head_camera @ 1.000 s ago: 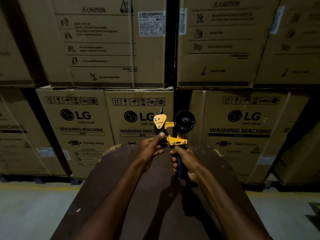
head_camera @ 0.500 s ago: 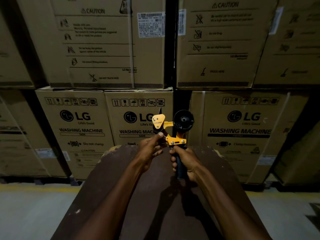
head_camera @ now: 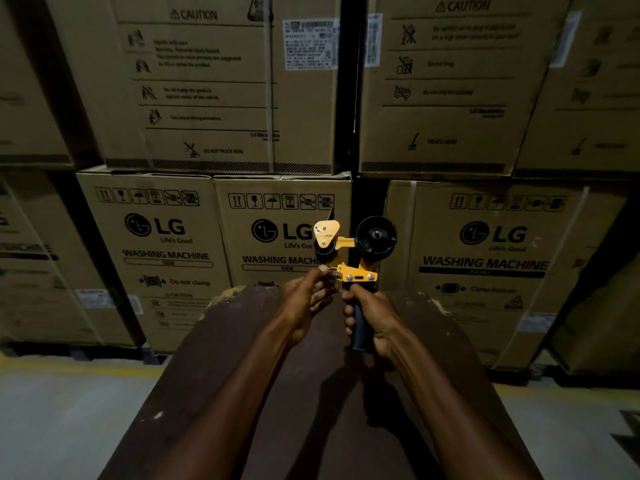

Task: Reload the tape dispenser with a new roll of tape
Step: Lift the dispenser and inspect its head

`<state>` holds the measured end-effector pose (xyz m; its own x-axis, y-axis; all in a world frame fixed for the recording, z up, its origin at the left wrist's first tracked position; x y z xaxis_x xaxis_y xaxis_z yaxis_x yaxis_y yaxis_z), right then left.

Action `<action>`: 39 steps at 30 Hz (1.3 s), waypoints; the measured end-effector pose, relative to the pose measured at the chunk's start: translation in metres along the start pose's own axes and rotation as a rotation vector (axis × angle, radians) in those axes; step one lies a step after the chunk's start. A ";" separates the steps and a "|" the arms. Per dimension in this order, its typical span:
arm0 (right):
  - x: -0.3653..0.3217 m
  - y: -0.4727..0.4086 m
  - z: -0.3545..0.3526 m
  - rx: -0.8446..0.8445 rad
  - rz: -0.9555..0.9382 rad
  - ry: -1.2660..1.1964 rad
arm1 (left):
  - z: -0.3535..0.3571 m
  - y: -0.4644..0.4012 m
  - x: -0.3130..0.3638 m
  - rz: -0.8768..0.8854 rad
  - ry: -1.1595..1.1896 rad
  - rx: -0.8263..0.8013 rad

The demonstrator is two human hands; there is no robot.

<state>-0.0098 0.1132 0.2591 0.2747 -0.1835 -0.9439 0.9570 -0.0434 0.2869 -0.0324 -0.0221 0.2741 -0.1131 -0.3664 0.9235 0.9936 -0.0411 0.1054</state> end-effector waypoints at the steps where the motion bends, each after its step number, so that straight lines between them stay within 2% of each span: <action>1: -0.003 -0.001 -0.001 0.003 -0.007 -0.009 | 0.001 0.001 -0.003 -0.006 0.004 -0.007; 9: -0.012 -0.003 -0.009 0.000 -0.035 -0.014 | 0.011 0.009 -0.008 -0.014 0.024 -0.087; 20: -0.008 -0.001 -0.014 -0.007 -0.045 0.039 | 0.005 0.009 -0.017 -0.040 -0.001 -0.119; 39: 0.026 0.006 -0.012 -0.027 -0.005 -0.010 | -0.020 0.018 -0.042 -0.034 -0.089 -0.052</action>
<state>0.0046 0.1201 0.2346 0.2693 -0.1936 -0.9434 0.9605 -0.0175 0.2777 -0.0096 -0.0258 0.2304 -0.1442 -0.2801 0.9491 0.9876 -0.1012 0.1202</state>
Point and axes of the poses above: each hand's wrist, its own y-axis away from the middle knuckle, its own z-axis out of the palm, x = y × z, the point moved 6 cm from there along -y, towards the middle knuckle, and after that the axes turned 3 degrees about x, right-handed, at the moved point
